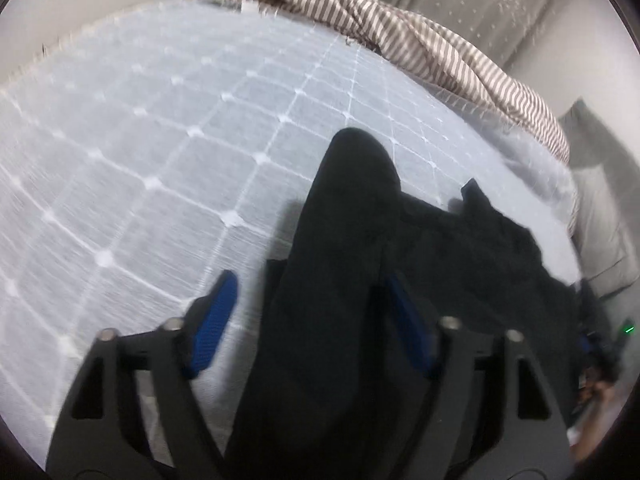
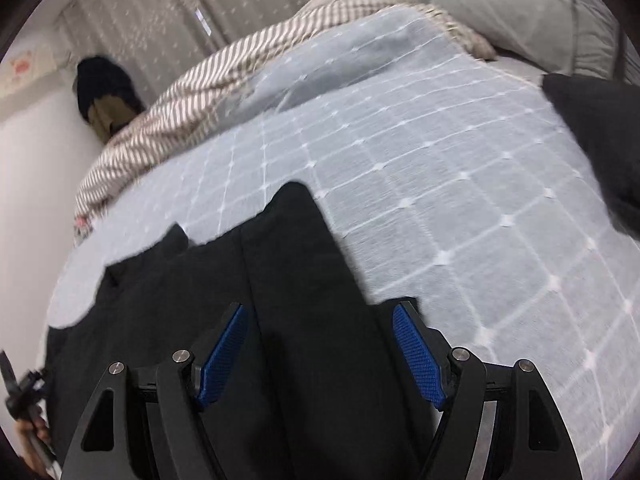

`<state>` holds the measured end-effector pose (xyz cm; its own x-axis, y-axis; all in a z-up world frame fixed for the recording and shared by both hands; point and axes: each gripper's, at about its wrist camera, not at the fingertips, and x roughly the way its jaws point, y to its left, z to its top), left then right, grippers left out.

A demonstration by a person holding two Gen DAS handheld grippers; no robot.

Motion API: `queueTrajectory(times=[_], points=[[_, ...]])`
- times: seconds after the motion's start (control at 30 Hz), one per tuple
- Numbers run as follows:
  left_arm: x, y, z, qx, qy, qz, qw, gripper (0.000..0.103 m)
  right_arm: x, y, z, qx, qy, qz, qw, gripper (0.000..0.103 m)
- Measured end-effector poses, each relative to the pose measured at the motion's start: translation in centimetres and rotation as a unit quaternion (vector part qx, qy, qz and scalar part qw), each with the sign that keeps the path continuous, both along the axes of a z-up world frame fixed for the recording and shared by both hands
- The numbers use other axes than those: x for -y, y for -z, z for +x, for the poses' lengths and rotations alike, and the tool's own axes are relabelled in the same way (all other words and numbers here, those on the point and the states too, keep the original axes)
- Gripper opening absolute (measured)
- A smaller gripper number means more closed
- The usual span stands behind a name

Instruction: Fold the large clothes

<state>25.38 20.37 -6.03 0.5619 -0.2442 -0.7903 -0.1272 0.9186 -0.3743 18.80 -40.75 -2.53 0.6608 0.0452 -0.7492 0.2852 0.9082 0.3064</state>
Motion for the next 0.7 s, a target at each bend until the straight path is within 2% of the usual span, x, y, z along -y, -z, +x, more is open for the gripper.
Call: queueTrajectory(times=[0.03, 0.07, 0.1, 0.13, 0.17, 0.2, 0.23, 0.37, 0.53, 0.63, 0.7], points=[[0.3, 0.2, 0.3, -0.002, 0.003, -0.009, 1.0, 0.056, 0.0, 0.2, 0.2, -0.004, -0.001, -0.002, 1.0, 0.076], [0.6, 0.3, 0.4, -0.001, 0.008, -0.017, 0.9998, 0.051, -0.3, 0.3, 0.7, -0.004, -0.002, -0.004, 1.0, 0.075], [1.1, 0.3, 0.7, -0.001, 0.006, -0.011, 0.9999, 0.051, -0.6, 0.7, 1.1, -0.001, -0.001, -0.013, 1.0, 0.073], [1.6, 0.1, 1.0, 0.004, 0.007, 0.003, 1.0, 0.045, -0.9, 1.1, 1.7, 0.001, -0.002, -0.02, 1.0, 0.065], [1.9, -0.2, 1.2, 0.011, 0.011, 0.012, 0.9998, 0.027, -1.3, 1.2, 1.9, 0.002, -0.006, -0.027, 1.0, 0.042], [2.2, -0.4, 1.4, 0.02, 0.018, 0.011, 0.9996, 0.014, -1.4, 1.4, 2.3, 0.002, -0.012, -0.034, 0.999, 0.026], [2.6, -0.8, 1.2, 0.03, 0.024, 0.003, 0.9993, 0.009, -1.4, 1.5, 2.6, -0.002, -0.015, -0.041, 0.999, 0.01], [4.3, -3.2, 0.4, 0.096, 0.023, 0.019, 0.995, 0.007, -1.7, -0.1, 1.9, 0.029, -0.01, -0.077, 0.997, 0.006], [5.0, -7.0, 0.9, 0.166, 0.017, 0.005, 0.986, 0.007, -0.9, -4.1, 0.1, 0.095, 0.021, -0.093, 0.991, 0.005], [5.7, -8.0, 2.1, 0.188, 0.015, 0.024, 0.9817, 0.007, -0.2, -5.3, -0.2, 0.118, 0.04, -0.111, 0.986, 0.005], [5.9, -7.3, 3.5, 0.178, 0.014, 0.034, 0.9834, 0.007, 0.4, -5.1, 0.6, 0.115, 0.048, -0.111, 0.986, 0.005]])
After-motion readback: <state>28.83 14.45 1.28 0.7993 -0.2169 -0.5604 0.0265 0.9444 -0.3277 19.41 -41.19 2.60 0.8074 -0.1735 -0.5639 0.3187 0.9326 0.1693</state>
